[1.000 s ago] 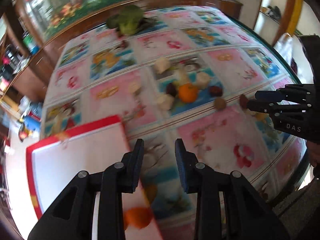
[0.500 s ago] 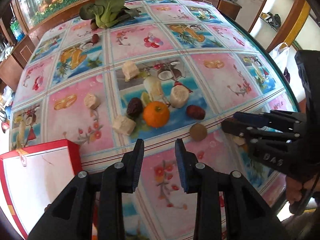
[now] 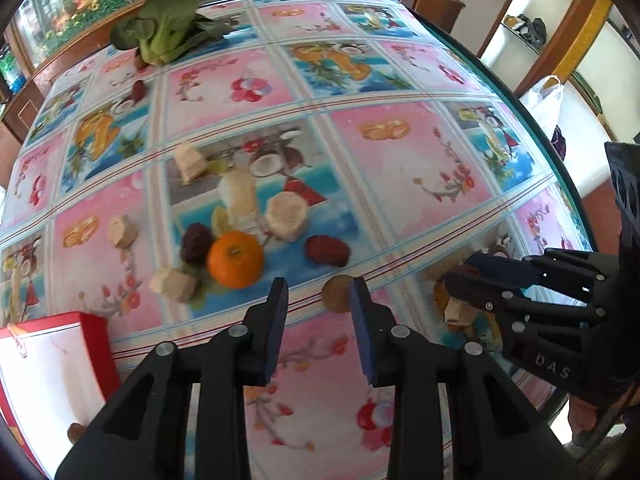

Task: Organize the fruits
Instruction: 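Grasp a red date with the right tool while the left tool reaches for a brown kiwi, then close the left tool on the kiwi, carry both fruits into the tray and release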

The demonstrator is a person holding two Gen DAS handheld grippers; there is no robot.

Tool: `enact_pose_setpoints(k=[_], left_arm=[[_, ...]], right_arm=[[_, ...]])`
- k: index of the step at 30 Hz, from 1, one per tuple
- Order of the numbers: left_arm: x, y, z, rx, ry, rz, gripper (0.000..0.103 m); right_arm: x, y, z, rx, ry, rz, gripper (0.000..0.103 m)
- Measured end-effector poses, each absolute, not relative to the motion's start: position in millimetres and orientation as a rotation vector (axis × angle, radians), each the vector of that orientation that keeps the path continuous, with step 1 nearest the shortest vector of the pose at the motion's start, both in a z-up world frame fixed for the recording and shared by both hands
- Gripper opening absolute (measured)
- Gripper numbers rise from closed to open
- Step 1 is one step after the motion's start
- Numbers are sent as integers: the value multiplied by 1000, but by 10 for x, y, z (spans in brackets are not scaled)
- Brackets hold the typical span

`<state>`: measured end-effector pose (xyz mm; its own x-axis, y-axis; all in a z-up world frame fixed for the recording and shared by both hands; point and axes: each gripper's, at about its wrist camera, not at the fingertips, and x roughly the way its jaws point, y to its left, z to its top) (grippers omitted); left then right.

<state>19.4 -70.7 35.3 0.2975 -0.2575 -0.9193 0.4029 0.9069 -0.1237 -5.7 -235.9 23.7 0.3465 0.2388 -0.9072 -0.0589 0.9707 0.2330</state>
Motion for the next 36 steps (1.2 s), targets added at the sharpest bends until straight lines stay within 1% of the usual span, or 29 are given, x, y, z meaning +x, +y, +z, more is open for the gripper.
enact_pose_setpoints(k=[7, 14, 18, 20, 21, 22, 26, 29, 32, 36], left_arm=[[158, -736, 408, 95, 1203, -456, 34], [194, -769, 248, 83, 1246, -421, 33], [197, -762, 199, 62, 1238, -393, 33], [177, -784, 202, 66, 1238, -368, 32], [175, -788, 202, 57, 1241, -361, 26], [179, -796, 198, 51, 1240, -356, 23], [166, -798, 193, 17, 1238, -333, 23], [146, -717, 217, -30, 1259, -340, 23], [67, -552, 369, -32, 1231, -335, 23], [-172, -92, 629, -26, 1196, -278, 24]], right_arm=[[-85, -2400, 242, 168, 1198, 195, 25], [-92, -2412, 233, 167, 1189, 204, 25], [-103, -2424, 232, 155, 1189, 231, 25], [-103, -2424, 234, 136, 1187, 257, 25], [-96, -2426, 235, 121, 1189, 278, 25], [-92, -2427, 233, 116, 1191, 290, 25], [-53, -2441, 230, 90, 1211, 346, 25], [-22, -2427, 236, 97, 1247, 341, 25], [-6, -2354, 271, 93, 1257, 330, 25], [34, -2016, 463, 95, 1222, 381, 25]])
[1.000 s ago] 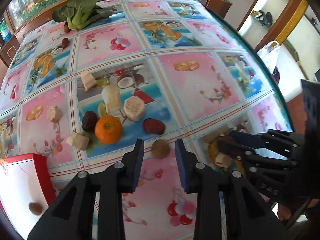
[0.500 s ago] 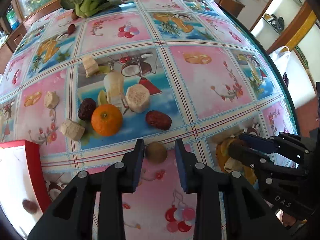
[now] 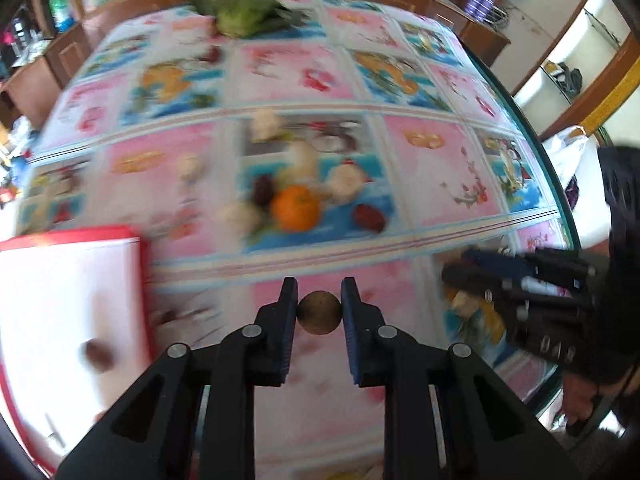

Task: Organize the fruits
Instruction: 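Close the left tool on the kiwi, carry both fruits into the tray and release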

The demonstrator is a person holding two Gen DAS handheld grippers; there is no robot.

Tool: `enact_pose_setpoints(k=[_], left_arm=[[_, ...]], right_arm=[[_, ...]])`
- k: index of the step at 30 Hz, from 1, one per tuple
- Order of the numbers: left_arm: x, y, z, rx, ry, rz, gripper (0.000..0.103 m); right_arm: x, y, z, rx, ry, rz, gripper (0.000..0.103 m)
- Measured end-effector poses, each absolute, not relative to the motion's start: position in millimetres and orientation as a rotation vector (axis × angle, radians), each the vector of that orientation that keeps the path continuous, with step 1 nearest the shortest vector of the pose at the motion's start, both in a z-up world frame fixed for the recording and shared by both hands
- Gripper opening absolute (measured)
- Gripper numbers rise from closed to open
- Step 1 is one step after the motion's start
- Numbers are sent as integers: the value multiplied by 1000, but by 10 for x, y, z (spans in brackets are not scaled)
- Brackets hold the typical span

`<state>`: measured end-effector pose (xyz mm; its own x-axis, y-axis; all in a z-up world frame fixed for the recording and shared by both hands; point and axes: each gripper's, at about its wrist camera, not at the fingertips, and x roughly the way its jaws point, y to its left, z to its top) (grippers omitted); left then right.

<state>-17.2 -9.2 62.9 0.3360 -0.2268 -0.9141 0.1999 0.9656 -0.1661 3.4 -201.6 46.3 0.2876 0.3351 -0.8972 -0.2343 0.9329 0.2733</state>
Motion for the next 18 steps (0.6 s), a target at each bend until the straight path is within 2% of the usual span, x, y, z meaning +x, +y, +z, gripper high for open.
enact_pose_setpoints(k=[10, 18], left_arm=[[-677, 1365, 829, -75, 1138, 24, 24], [-1034, 2134, 677, -130, 1143, 185, 24]], right_arm=[[215, -257, 923, -63, 1115, 671, 25], [156, 916, 784, -253, 1119, 786, 25]])
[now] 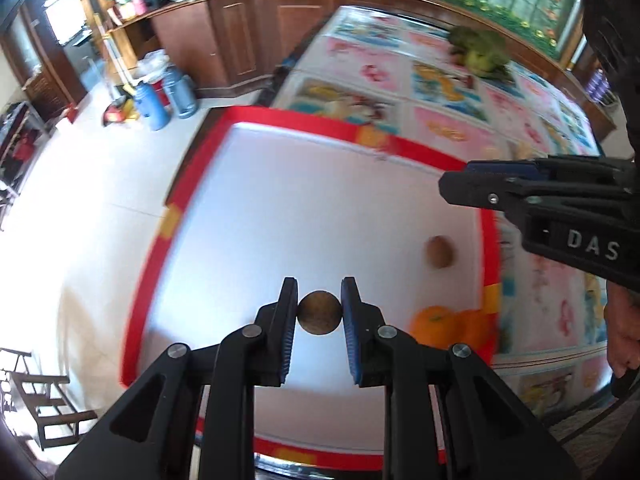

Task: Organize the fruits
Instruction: 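Close the left tool on the kiwi, carry both fruits into the tray and release, then grasp another red date with the right tool while the left tool grasps a beige yam cube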

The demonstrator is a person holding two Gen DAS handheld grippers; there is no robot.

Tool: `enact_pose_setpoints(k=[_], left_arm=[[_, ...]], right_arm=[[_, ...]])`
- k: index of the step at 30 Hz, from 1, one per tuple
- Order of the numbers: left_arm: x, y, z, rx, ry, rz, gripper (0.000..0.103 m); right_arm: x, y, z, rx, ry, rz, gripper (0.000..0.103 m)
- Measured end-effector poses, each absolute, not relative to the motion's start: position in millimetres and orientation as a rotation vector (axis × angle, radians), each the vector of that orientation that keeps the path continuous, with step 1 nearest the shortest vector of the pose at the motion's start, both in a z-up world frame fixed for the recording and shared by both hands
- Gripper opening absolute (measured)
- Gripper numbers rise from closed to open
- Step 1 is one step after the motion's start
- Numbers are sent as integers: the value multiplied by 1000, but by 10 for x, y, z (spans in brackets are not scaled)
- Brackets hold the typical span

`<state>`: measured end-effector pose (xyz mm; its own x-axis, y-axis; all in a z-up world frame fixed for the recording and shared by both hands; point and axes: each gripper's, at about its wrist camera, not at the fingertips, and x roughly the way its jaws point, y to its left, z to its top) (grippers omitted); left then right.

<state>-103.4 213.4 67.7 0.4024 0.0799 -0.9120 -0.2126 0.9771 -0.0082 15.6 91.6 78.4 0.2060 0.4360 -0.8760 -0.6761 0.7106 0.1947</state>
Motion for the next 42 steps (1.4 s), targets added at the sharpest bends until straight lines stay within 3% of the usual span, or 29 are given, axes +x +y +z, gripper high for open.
enact_pose_setpoints(k=[13, 16, 18, 30, 42], left_arm=[[-1127, 2500, 399, -124, 1241, 295, 24], [-1089, 2494, 395, -105, 1242, 289, 37], [-1059, 2457, 419, -82, 1231, 283, 44], [-790, 1757, 698, -26, 1156, 69, 58], [-602, 862, 630, 114, 1171, -121, 59]], right_arm=[[-99, 1527, 413, -428, 1247, 756, 26], [-87, 1397, 502, -396, 1243, 737, 26], [-90, 1263, 598, -374, 1209, 729, 26], [135, -79, 755, -166, 1131, 476, 28], [69, -1436, 468, 25, 1191, 220, 28]])
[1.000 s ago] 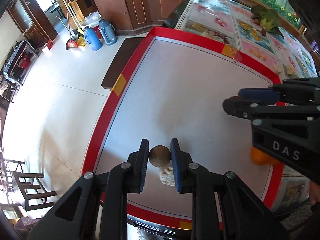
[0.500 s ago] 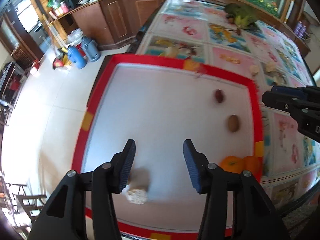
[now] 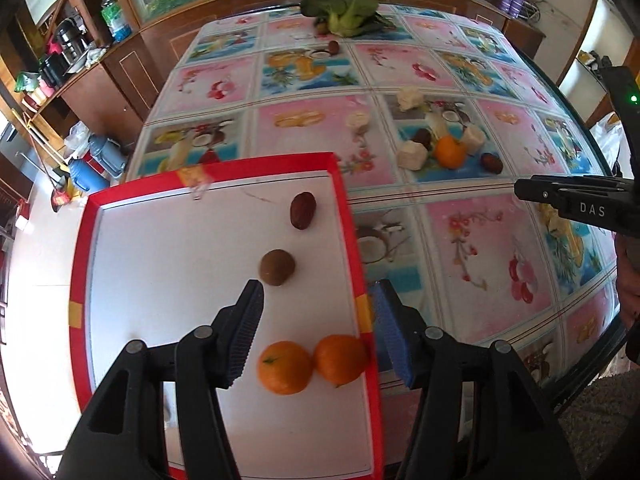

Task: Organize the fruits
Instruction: 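Grasp another red date with the right tool while the left tool grasps a beige yam cube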

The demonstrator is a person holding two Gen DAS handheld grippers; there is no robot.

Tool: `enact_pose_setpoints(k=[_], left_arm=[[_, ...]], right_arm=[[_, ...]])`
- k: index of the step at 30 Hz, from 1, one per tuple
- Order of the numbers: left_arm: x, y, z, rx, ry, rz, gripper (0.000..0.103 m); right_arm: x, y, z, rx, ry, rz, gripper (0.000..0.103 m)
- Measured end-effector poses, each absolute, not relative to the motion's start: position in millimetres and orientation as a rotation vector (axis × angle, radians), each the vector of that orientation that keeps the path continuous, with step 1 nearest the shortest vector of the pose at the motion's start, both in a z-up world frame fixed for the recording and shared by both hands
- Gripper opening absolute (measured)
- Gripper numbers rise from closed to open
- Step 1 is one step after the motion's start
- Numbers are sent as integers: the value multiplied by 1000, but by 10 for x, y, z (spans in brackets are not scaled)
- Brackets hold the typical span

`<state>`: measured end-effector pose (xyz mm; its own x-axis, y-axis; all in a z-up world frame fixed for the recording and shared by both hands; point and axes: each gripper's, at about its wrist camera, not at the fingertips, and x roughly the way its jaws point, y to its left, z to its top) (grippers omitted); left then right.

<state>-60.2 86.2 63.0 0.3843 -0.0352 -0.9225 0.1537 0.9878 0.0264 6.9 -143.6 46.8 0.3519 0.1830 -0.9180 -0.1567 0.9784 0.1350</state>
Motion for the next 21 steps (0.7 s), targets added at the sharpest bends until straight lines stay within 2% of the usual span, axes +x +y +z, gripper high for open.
enact_pose_setpoints(k=[21], left_arm=[[163, 239, 501, 102, 1223, -192, 59]], right_arm=[[481, -1566, 337, 38, 1211, 315, 28]])
